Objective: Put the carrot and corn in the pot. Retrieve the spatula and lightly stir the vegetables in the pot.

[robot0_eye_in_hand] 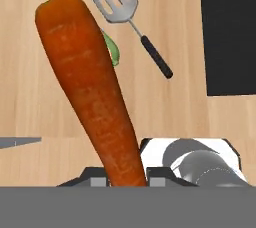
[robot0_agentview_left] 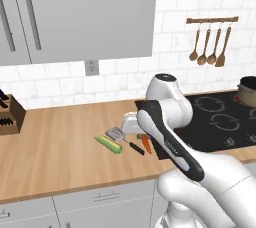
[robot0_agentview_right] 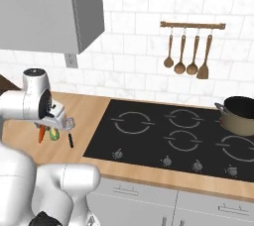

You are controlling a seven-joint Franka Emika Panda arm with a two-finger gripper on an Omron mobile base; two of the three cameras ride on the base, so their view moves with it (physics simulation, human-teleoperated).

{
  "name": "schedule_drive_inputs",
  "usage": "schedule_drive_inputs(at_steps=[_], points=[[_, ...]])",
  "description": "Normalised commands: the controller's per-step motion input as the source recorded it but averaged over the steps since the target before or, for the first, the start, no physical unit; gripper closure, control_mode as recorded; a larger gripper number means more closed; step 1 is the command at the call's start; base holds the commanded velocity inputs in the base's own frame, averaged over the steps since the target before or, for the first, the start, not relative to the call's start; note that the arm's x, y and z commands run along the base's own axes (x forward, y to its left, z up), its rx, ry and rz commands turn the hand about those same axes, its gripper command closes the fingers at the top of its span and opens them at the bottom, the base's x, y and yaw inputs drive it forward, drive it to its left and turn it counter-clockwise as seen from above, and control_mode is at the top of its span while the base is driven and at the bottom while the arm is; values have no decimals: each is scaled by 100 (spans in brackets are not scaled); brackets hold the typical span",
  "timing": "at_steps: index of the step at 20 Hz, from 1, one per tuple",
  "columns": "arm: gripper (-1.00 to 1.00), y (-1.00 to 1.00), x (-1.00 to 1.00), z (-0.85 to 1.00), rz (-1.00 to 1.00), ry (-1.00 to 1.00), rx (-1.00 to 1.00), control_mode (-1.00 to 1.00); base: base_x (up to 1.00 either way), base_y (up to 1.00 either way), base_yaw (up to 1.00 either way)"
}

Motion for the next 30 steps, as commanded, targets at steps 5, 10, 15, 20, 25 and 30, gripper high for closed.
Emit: schedule_drive_inputs(at_steps=[5, 10, 15, 20, 25, 30], points=[[100, -81, -1, 25, -6, 0, 0, -100, 0, 0, 0], [100, -50, -3, 0, -3, 0, 0, -100, 0, 0, 0], [100, 0, 0, 0, 0, 0, 0, 100, -8, -82, -5], [100, 0, 0, 0, 0, 0, 0, 100, 0, -100, -4], [100, 0, 0, 0, 0, 0, 0, 100, 7, -100, -2], [100, 0, 0, 0, 0, 0, 0, 100, 25, -100, 0]])
